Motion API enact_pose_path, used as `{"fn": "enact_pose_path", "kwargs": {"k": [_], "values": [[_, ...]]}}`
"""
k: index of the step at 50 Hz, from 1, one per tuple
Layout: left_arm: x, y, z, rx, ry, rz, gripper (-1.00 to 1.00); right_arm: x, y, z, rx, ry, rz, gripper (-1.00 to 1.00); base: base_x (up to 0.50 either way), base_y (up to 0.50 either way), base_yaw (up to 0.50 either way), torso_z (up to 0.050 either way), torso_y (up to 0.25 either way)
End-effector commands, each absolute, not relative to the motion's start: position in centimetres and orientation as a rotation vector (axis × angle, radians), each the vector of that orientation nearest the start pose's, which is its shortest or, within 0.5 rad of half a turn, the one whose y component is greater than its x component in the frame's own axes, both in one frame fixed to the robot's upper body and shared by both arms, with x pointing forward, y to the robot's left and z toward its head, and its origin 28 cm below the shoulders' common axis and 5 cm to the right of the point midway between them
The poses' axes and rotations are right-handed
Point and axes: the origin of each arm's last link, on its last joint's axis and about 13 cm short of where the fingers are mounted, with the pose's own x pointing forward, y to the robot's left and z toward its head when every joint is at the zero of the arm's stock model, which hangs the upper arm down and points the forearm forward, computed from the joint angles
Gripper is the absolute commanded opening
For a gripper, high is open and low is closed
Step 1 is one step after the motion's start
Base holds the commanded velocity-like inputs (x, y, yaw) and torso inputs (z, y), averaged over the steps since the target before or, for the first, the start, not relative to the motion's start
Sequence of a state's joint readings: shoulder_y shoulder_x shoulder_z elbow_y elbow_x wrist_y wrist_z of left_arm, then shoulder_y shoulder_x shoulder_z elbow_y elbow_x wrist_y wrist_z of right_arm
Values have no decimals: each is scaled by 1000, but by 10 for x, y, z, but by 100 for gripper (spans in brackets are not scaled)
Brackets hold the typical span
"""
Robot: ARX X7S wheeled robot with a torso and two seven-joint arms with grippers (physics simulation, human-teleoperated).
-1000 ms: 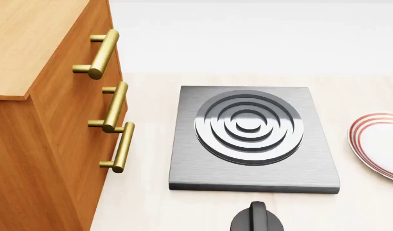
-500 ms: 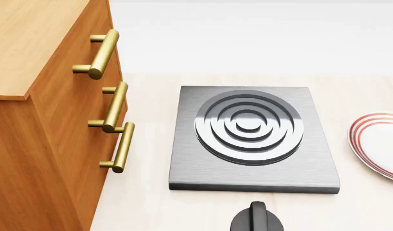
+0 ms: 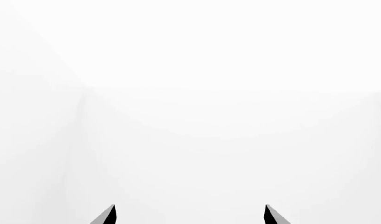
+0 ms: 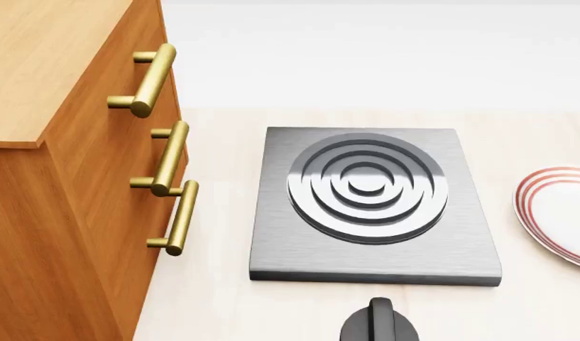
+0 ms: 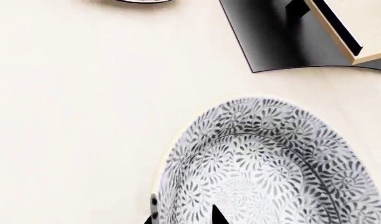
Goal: Put the bowl on the stove.
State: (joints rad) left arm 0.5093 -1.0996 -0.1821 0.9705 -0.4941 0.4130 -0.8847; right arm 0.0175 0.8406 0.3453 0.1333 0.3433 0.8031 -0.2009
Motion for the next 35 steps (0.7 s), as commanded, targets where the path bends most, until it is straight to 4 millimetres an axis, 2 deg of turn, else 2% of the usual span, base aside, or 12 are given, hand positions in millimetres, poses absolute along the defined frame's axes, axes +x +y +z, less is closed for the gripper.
{"fn": "enact_pose_path", "kwargs": {"k": [1, 9, 15, 26, 30, 35], "values": [[109, 271, 216, 6, -791, 28, 100, 162, -362, 90, -203, 670, -316, -100, 0, 0, 0, 0, 0], [109, 271, 215, 7, -791, 28, 100, 164, -362, 105, -206, 660, -296, -100, 0, 0, 0, 0, 0], [109, 271, 215, 8, -788, 33, 100, 170, -361, 127, -251, 625, -243, -100, 0, 0, 0, 0, 0], [110, 270, 215, 9, -785, 26, 100, 203, -341, 241, -516, 412, -74, -100, 0, 0, 0, 0, 0], [110, 270, 215, 8, -785, 25, 100, 214, -331, 267, -598, 381, -17, -100, 0, 0, 0, 0, 0], [110, 270, 215, 6, -787, 25, 100, 232, -318, 289, -636, 332, 32, -100, 0, 0, 0, 0, 0]]}}
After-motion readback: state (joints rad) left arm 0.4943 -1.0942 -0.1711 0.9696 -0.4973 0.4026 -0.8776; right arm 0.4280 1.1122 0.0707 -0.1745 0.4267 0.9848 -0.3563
